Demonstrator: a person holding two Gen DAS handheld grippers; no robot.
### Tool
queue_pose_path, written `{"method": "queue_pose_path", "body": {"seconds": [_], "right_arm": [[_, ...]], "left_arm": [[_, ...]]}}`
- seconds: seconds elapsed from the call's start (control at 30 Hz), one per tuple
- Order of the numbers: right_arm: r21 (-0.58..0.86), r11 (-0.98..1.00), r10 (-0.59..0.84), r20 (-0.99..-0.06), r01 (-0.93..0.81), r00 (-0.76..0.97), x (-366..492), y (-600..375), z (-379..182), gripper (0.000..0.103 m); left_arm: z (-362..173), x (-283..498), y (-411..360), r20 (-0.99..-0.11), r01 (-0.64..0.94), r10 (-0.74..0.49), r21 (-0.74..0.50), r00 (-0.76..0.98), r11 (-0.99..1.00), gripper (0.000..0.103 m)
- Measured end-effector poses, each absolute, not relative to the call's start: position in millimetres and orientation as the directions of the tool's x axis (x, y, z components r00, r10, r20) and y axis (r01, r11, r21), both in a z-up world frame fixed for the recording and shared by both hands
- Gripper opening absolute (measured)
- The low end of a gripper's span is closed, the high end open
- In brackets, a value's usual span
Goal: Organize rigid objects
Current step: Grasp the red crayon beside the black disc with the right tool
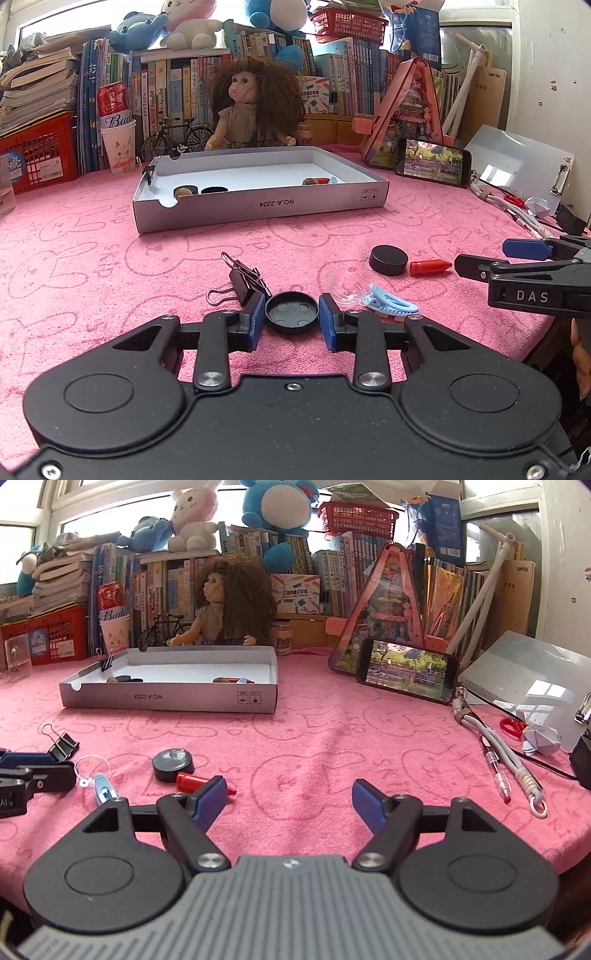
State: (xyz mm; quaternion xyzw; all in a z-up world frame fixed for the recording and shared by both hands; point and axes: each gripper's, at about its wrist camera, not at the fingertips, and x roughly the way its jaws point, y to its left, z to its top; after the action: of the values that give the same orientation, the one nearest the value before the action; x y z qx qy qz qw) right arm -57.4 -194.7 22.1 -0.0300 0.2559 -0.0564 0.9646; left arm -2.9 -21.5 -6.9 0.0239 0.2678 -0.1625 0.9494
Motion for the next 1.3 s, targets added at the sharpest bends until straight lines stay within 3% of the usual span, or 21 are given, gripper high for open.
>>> {"method": "queue_pose_path", "body": {"seconds": [0.3,0.5,0.8,0.87,0.93,1.03,1.3], "right_arm": [[-0.124,0.985,-0.167,-0.502,0.121,0.849,-31,-198,16,0.085],[-0.028,0.999,0.015,-0.458,-0.031,0.889,-48,-196,24,0.085],[-0.024,0.99,0.112,-0.49,-0.142,0.864,-34,-184,18,0.085],[-0.02,0.987,0.126,-0.502,-0.157,0.856,-31,-183,17,0.079],[-0.014,0.985,0.14,-0.523,-0.173,0.841,-29,-184,15,0.061],[-0.013,0.983,0.15,-0.525,-0.185,0.838,-28,-184,17,0.05],[0.002,0.988,0.137,-0.505,-0.158,0.852,-25,-182,30,0.049]], "left_arm": [[-5,-3,-21,-0.517,0.313,-0.292,-0.05,0.805,0.949,0.03],[-6,-2,-21,-0.515,0.304,-0.286,-0.051,0.808,0.951,0.03],[-3,-2,-22,-0.511,0.297,-0.283,-0.056,0.812,0.953,0.03],[-3,-2,-21,-0.508,0.294,-0.281,-0.056,0.814,0.954,0.03],[-2,-3,-22,-0.506,0.294,-0.282,-0.057,0.816,0.954,0.03],[-1,-3,-22,-0.503,0.294,-0.282,-0.056,0.817,0.954,0.03],[13,1,-21,-0.472,0.297,-0.294,-0.07,0.831,0.952,0.03]]}}
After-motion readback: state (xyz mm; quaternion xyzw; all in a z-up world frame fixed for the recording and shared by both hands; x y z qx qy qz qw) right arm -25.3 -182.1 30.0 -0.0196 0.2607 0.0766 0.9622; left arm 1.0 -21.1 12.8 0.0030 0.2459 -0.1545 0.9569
